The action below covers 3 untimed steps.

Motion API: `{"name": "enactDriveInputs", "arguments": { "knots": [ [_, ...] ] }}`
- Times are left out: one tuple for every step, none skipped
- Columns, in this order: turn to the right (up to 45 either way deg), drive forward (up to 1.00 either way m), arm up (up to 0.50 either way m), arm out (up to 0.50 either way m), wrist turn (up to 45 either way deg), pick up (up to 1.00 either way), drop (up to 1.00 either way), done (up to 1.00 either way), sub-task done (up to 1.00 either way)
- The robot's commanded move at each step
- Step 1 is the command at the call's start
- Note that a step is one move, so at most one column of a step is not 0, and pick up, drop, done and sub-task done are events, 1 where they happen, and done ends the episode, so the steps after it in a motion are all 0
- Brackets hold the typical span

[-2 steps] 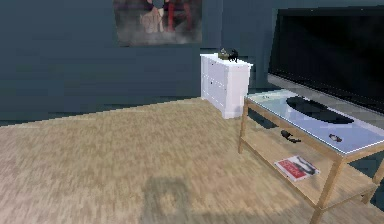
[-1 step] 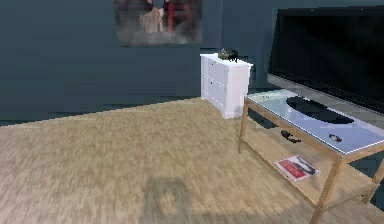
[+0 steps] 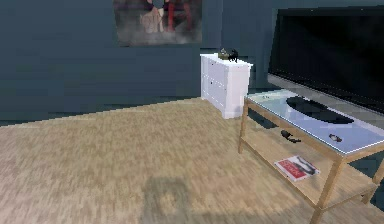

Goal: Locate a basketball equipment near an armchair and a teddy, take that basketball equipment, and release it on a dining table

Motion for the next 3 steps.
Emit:
{"name": "enactDriveInputs", "arguments": {
  "knots": [
    [0.0, 0.00, 0.00, 0.00, 9.0, 0.00, 0.00, 0.00, 0.00],
    [0.0, 0.00, -0.32, 0.00, 0.0, 0.00, 0.00, 0.00, 0.00],
    [0.0, 0.00, 0.00, 0.00, 0.0, 0.00, 1.00, 0.00, 0.00]
  ]
}}
